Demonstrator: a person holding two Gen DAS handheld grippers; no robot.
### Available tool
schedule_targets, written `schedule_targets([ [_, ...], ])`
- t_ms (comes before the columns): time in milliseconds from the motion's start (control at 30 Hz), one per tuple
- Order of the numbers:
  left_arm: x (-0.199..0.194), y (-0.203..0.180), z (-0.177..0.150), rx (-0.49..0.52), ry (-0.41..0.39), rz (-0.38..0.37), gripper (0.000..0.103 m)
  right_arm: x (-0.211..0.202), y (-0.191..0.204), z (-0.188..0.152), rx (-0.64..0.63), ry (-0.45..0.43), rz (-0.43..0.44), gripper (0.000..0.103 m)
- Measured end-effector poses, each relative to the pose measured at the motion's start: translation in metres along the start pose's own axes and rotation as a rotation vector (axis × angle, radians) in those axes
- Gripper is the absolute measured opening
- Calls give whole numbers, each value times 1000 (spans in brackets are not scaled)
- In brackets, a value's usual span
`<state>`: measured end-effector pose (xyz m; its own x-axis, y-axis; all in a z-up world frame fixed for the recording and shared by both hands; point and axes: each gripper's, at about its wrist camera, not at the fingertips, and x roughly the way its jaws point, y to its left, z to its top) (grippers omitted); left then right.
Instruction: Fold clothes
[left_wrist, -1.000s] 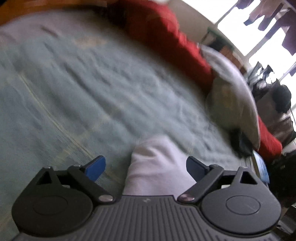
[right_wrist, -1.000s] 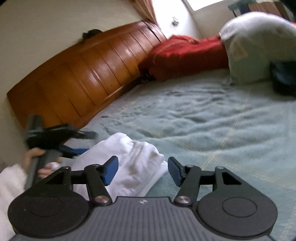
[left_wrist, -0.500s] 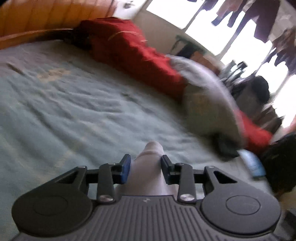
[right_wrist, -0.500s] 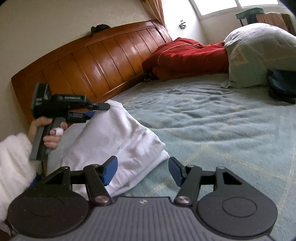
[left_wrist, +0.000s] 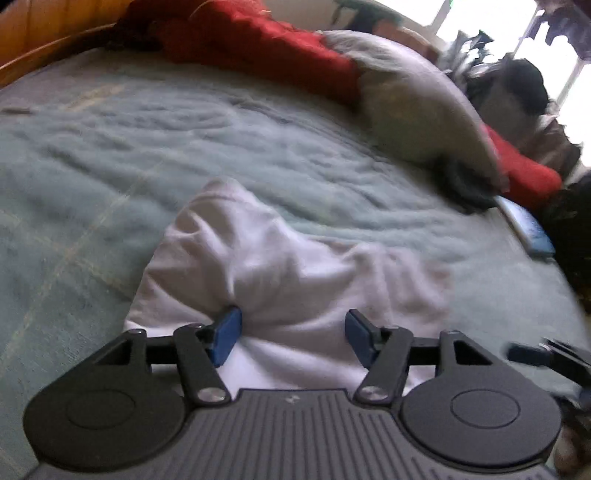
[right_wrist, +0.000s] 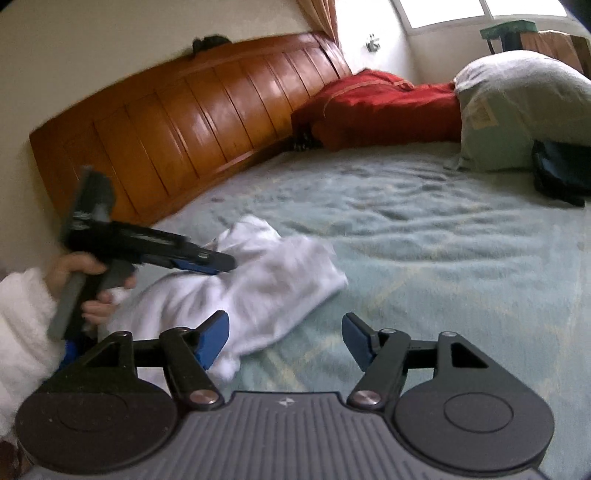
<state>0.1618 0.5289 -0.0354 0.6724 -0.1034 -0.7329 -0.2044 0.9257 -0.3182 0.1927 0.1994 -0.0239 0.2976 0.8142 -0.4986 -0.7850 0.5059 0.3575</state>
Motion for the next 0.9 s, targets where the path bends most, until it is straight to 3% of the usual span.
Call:
schedule_targets([
  [100, -14, -20, 3, 22, -12, 63, 64, -8, 15, -8, -38, 44, -9, 77],
  [167, -30, -38, -3, 94, -43, 116, 66, -15, 27, -12, -66, 62, 4, 87],
  [267, -52, -55, -24, 186, -93, 163, 82, -26, 42, -17, -97, 83, 15, 88],
  [333, -55, -55, -38, 193, -114, 197, 84, -35, 51, -20, -113, 88, 20, 90],
  [400, -47, -47, -55, 168, -79, 220, 84, -43, 58, -23, -124, 87, 16, 90],
  [567, -48, -51, -64, 139, -96, 238, 85, -64, 69, -28, -150, 92, -5, 92],
  [667, -65, -63, -65, 136, -140, 173, 88, -80, 73, -29, -165, 71, -23, 96],
  [767, -63, -71, -72, 154, -145, 175, 92, -91, 74, -29, -153, 53, -25, 97],
  [900, -44, -63, -88, 120, -82, 216, 92, -97, 73, -31, -138, 53, -34, 97],
])
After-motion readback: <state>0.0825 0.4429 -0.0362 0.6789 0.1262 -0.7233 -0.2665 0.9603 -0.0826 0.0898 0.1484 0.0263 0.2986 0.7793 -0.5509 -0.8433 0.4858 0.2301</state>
